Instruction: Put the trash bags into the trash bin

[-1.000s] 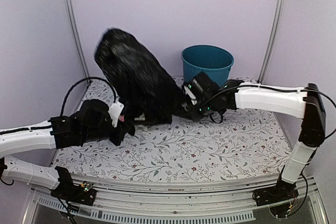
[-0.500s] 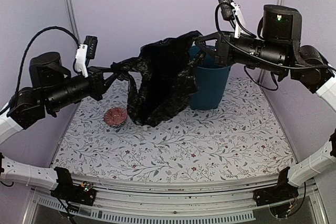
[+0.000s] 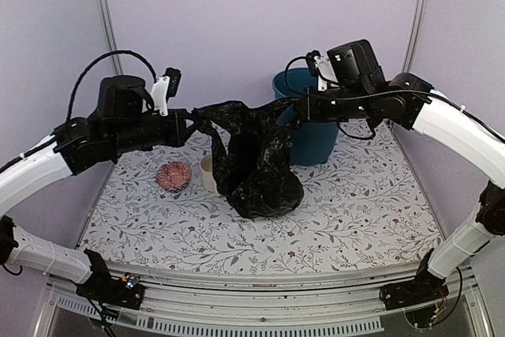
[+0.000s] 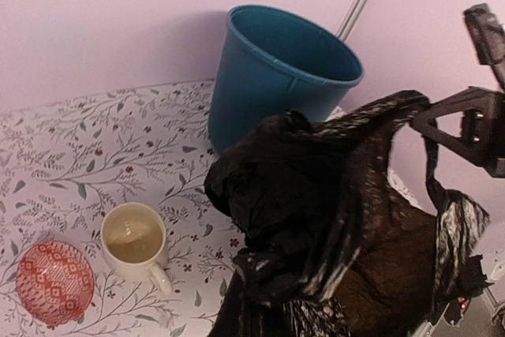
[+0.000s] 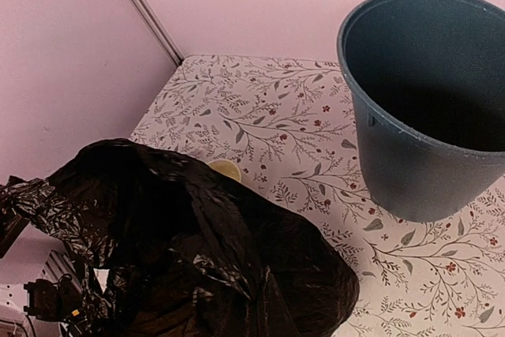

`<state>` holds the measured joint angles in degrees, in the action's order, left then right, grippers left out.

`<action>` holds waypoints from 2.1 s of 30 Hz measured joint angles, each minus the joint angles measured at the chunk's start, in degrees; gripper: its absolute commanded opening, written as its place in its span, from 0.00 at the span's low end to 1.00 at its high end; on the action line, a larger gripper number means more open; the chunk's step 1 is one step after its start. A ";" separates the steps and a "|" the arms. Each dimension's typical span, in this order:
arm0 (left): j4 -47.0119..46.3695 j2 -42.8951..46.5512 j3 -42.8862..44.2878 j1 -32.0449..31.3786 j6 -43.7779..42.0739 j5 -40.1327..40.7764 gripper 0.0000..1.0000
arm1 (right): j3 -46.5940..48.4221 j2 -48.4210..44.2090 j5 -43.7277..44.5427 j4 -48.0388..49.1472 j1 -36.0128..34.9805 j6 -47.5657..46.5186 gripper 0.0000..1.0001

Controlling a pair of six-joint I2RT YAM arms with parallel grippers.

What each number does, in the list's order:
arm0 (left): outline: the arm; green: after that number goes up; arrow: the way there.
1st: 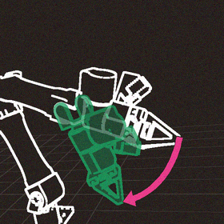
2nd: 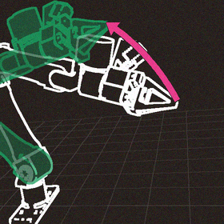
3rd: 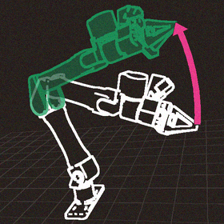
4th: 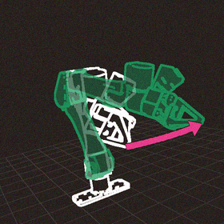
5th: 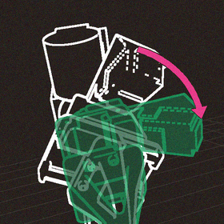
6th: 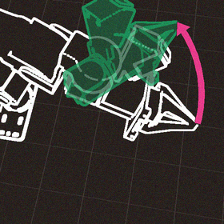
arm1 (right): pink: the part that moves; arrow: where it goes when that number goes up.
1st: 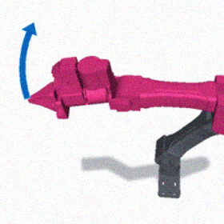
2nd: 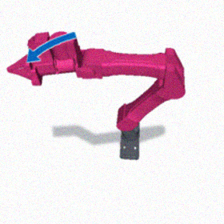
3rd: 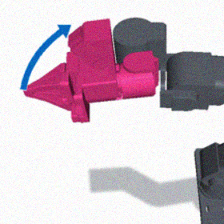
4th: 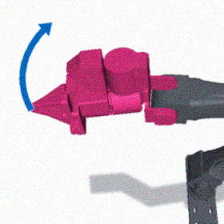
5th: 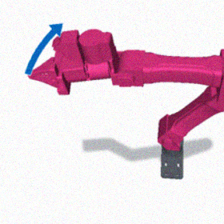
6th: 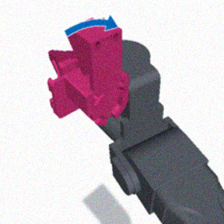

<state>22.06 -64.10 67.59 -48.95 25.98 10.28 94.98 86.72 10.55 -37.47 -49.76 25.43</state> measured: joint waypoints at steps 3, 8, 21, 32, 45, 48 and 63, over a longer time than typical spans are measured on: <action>0.66 -6.12 1.79 5.46 1.33 -2.78 0.00 | 2.45 4.04 -0.37 -0.96 2.40 0.35 0.01; 5.09 -16.92 17.51 11.56 -1.38 -4.55 0.00 | 19.30 16.20 -1.29 -4.04 8.46 0.46 0.01; -7.34 -2.08 35.28 4.33 -20.85 -11.23 0.00 | 19.78 -2.67 1.22 16.28 -13.11 -27.91 0.01; 0.76 -0.02 -24.37 -2.23 -14.16 -8.57 0.00 | -21.33 4.35 15.50 7.67 -7.80 -25.64 0.01; -5.84 8.37 1.73 -4.94 -14.29 -4.37 0.00 | 3.21 -12.70 6.32 14.05 -12.72 -21.84 0.01; -5.57 5.84 0.81 -4.94 -13.68 -3.50 0.00 | 3.67 -11.17 6.88 14.43 -12.11 -21.75 0.01; -4.20 -2.10 2.10 2.43 -7.04 -3.91 0.00 | -2.69 -5.77 4.94 10.43 -0.35 -12.35 0.01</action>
<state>17.87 -66.19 69.69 -46.52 18.94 6.37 92.29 80.95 15.49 -27.05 -50.11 13.08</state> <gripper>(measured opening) 0.008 0.013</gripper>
